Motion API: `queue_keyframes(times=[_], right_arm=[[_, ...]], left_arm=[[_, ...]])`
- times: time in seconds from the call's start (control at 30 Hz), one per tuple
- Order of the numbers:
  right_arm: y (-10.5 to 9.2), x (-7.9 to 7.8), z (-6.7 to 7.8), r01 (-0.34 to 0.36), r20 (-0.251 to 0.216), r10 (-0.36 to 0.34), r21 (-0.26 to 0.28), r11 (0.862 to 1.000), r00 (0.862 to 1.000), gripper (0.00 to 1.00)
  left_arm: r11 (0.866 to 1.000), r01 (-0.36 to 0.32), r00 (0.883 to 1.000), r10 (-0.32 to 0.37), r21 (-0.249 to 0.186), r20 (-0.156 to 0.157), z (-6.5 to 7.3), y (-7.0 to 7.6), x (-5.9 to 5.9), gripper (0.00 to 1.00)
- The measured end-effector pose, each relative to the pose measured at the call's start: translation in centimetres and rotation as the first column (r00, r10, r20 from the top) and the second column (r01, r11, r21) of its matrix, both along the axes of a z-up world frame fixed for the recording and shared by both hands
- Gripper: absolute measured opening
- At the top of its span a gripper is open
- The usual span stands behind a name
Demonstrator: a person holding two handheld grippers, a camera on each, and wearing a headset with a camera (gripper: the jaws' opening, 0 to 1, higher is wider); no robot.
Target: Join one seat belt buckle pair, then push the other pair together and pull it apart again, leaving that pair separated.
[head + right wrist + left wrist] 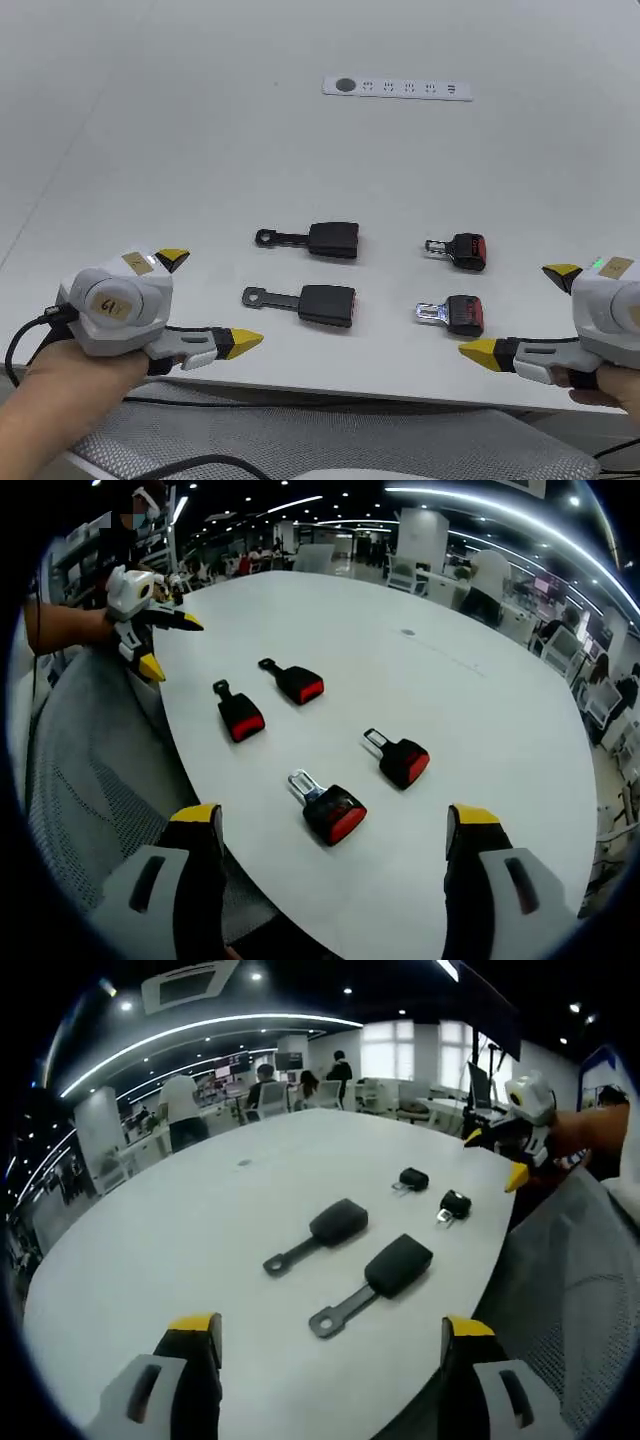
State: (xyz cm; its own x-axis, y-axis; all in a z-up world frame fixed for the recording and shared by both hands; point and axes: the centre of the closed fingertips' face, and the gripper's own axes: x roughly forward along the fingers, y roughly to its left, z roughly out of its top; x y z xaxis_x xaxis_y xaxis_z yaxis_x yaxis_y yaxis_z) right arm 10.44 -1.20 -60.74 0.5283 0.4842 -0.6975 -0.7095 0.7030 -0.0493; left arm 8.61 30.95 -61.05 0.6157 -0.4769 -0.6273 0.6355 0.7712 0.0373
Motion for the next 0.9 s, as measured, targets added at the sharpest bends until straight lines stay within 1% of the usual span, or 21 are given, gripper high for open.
queue_keyframes(times=[0.13,0.3,0.37,0.6,0.7,0.83,0.9], right_arm=[[0.06,-0.19,-0.04,-0.008,-0.001,0.008,-0.009,1.0,1.0,0.89],[0.28,-0.55,-0.27,-0.01,-0.007,0.01,-0.006,1.0,1.0,0.89],[0.07,-0.44,-0.43,-0.002,-0.007,0.002,-0.008,1.0,1.0,0.9],[0.04,-0.25,-0.02,-0.001,0.001,0.001,-0.007,1.0,1.0,0.9],[0.23,-0.29,-0.05,-0.006,0.002,0.006,-0.005,1.0,1.0,0.89],[0.6,-0.66,-0.05,-0.019,-0.002,0.019,-0.011,1.0,1.0,0.89],[0.43,-0.51,0.07,-0.022,0.001,0.022,-0.015,1.0,1.0,0.88]], left_arm=[[1.0,0.0,1.0,0.0,-0.001,0.001,0.05,-0.02,0.02,0.91],[1.0,-0.002,1.0,0.002,-0.001,0.004,0.03,0.09,0.1,0.91],[1.0,-0.004,1.0,0.004,-0.002,0.004,0.03,0.14,0.14,0.91],[1.0,-0.001,1.0,0.001,0.0,0.005,0.26,-0.2,0.02,0.91],[1.0,0.01,1.0,-0.01,0.018,0.005,0.13,-0.3,-0.12,0.91],[1.0,0.023,1.0,-0.023,0.013,0.011,0.24,-0.53,-0.06,0.91],[1.0,0.024,1.0,-0.025,0.009,0.01,0.33,-0.63,-0.06,0.91]])
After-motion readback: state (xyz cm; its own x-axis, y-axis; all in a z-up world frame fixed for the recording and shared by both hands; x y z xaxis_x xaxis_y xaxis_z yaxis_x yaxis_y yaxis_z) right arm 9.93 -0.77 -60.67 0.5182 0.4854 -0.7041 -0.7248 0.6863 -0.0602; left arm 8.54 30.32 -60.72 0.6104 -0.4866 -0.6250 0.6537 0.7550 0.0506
